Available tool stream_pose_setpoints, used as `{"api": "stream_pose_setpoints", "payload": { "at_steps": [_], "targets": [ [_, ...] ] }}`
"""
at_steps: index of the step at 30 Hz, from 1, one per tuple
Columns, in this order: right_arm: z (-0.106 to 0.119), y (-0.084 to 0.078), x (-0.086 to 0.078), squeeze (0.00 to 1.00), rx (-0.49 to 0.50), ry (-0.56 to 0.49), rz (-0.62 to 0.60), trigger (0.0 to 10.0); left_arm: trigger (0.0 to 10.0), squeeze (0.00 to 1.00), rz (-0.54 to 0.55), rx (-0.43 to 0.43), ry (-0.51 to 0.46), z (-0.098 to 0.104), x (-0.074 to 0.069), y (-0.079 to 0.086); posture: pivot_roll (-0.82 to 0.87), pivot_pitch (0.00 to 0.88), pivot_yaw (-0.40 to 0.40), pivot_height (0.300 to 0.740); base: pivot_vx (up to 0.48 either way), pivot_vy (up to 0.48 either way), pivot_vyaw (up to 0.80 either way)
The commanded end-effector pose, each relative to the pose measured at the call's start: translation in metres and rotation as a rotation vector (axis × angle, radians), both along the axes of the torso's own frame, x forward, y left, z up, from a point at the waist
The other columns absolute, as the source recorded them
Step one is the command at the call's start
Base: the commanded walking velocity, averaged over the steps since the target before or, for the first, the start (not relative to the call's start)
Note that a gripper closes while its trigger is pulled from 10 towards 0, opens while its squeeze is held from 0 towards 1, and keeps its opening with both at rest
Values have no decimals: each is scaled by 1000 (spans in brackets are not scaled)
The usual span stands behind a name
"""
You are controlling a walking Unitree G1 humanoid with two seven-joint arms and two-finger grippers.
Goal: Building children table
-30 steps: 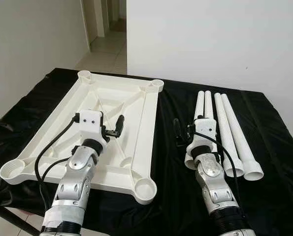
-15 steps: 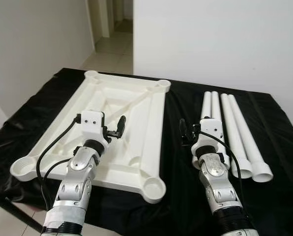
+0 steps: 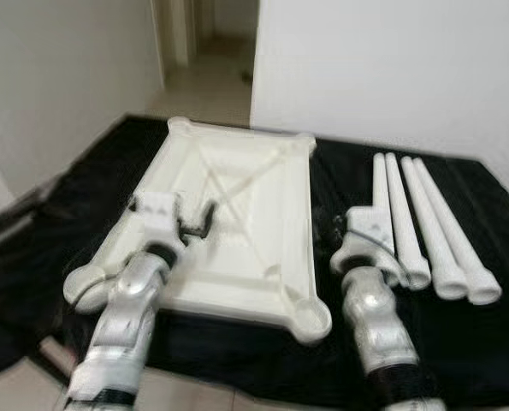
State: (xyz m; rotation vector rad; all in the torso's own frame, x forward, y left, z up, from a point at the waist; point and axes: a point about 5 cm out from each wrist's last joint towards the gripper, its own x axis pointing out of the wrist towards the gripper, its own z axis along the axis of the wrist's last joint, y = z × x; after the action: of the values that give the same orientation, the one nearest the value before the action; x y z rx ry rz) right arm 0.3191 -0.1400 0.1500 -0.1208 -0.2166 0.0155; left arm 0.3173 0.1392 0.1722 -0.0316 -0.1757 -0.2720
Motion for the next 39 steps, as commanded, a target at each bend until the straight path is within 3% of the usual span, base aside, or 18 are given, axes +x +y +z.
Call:
{"api": "stream_pose_setpoints", "payload": {
  "at_steps": [1, 23, 32, 39],
  "targets": [
    [-1, -5, 0, 0, -9, 6, -18, 10000, 10000, 0, -16, -3, 4, -1, -2, -5, 27, 12, -16, 740, 0, 0, 0],
    [0, -11, 3, 0, 3, 13, -62, 10000, 10000, 0, -72, 49, -24, 2, -2, -14, 24, 28, -13, 740, 0, 0, 0],
    [-11, -33, 12, 0, 90, 141, -239, 10000, 10000, 0, -288, 133, -13, 2, -11, -45, 23, 31, -10, 740, 0, 0, 0],
    [-22, -52, 14, 0, 46, 274, -441, 10000, 10000, 0, -397, 141, -17, 10, -19, -64, 16, 32, -4, 740, 0, 0, 0]
  ]
}}
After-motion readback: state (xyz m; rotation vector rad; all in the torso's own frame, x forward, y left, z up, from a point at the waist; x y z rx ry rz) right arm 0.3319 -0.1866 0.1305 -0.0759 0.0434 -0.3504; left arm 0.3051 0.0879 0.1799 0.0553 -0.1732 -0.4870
